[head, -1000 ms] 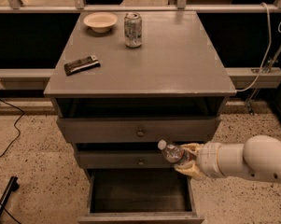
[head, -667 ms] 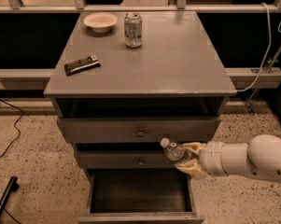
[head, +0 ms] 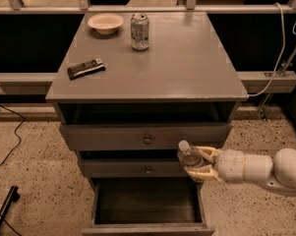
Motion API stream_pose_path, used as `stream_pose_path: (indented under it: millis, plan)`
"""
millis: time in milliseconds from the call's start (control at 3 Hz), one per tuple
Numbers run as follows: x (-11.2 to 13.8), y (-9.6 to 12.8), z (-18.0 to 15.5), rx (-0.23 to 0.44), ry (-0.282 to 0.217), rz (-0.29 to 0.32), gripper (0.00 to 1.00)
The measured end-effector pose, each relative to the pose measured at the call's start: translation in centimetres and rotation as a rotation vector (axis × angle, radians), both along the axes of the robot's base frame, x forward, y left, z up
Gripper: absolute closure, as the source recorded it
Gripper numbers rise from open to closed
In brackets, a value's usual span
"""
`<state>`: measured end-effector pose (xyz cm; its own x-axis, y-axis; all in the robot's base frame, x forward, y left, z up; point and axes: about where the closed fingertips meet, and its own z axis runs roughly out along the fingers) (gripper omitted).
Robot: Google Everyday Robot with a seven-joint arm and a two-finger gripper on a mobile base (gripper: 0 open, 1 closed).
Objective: Place water bottle into bottom drawer
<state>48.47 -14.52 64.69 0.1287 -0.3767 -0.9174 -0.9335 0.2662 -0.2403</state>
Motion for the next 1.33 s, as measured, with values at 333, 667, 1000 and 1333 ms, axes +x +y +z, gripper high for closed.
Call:
stream_pose_path:
  millis: [333,667,1000,1333]
  plan:
    - [-0.7,-0.8,-3.8,0.157,-0.052,0.109,1.0]
    - [-2.5,-0.2,-6.1,0.241,-0.033,0.173,1.0]
    - [-2.6,-0.2,-6.5,0.246,-0.026,0.172,1.0]
    - [-2.6,-0.6,-8.7,0.27,-0.002,0.157,1.0]
